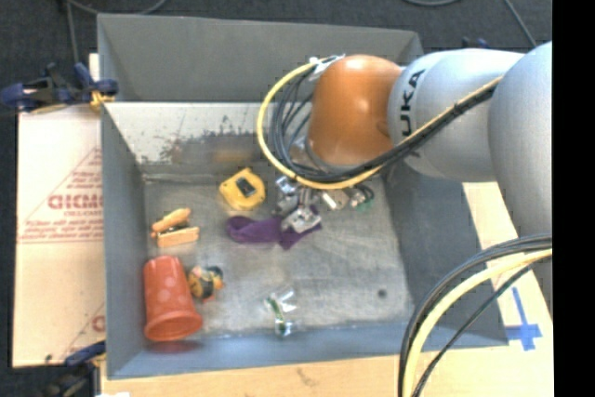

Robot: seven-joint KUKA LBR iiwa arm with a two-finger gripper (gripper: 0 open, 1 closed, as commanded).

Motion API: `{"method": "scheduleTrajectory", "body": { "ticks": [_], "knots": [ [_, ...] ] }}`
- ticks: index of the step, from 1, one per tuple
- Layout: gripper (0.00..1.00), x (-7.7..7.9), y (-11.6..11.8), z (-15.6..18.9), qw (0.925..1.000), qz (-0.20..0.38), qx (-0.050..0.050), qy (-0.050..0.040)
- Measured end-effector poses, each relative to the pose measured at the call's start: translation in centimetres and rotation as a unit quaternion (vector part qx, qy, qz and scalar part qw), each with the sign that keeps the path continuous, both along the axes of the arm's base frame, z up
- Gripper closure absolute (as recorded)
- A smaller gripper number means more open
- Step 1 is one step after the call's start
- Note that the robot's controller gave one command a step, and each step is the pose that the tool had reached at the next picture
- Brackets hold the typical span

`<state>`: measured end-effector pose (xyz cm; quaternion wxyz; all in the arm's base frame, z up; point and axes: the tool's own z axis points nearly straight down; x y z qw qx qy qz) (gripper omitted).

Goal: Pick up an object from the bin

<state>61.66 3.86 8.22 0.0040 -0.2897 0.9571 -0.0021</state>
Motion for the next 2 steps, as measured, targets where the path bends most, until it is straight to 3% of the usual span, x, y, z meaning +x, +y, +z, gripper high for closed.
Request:
{"method": "scheduleTrajectory", "body": {
  "ticks": [1, 2],
  "knots": [
    [1.0, 0.0, 0.0, 0.0, 1.0, 0.0, 0.0, 0.0],
    [1.0, -1.5, 0.5, 15.1, 0.9998, 0.021, 0.001, -0.0005]
  ]
}}
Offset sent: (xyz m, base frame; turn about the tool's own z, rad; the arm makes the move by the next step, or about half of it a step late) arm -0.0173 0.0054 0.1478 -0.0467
